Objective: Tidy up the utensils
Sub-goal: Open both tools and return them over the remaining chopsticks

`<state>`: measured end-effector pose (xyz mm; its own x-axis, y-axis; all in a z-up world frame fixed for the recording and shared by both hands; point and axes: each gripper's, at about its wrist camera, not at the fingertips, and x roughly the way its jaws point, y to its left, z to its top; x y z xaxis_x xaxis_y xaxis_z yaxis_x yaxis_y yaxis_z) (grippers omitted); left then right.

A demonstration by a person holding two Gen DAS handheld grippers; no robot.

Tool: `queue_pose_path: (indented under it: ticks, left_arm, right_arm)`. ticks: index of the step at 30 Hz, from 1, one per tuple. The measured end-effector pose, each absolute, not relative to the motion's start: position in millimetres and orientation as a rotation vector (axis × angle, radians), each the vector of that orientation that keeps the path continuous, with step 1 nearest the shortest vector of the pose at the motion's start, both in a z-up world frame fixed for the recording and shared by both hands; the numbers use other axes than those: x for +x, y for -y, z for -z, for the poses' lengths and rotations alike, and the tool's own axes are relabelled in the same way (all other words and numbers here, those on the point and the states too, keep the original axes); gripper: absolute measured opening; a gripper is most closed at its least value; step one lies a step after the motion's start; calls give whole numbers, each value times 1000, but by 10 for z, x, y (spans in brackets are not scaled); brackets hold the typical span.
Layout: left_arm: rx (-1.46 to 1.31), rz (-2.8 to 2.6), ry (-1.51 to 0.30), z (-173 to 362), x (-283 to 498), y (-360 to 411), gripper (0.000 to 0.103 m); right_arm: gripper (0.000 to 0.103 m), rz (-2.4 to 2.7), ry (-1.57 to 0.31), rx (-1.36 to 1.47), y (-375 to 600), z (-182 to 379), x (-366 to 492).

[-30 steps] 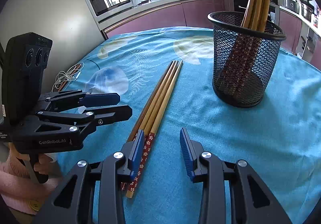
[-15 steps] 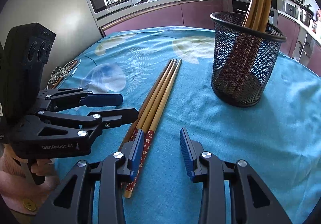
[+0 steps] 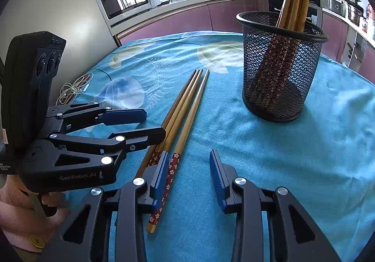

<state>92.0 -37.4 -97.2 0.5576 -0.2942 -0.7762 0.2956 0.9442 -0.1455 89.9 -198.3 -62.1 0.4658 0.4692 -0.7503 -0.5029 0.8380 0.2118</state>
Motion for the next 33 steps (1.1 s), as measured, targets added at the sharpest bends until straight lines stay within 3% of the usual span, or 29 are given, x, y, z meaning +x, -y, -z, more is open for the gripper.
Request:
queue_pose_path:
  ticks: [12, 15, 21, 33]
  left_arm:
    - [-9, 346, -921, 978, 910, 317, 37]
    - [-13, 359, -921, 972, 904, 314, 28]
    - [-14, 355, -922, 964, 901, 311, 23]
    - [-39, 360, -932, 974, 947, 259, 28]
  right_arm:
    - [34, -597, -906, -43, 1992, 620, 891]
    - [34, -598, -905, -45, 1996, 620, 892]
    - [34, -594, -903, -56, 1984, 611, 888]
    - [34, -577, -905, -80, 1923, 601, 945]
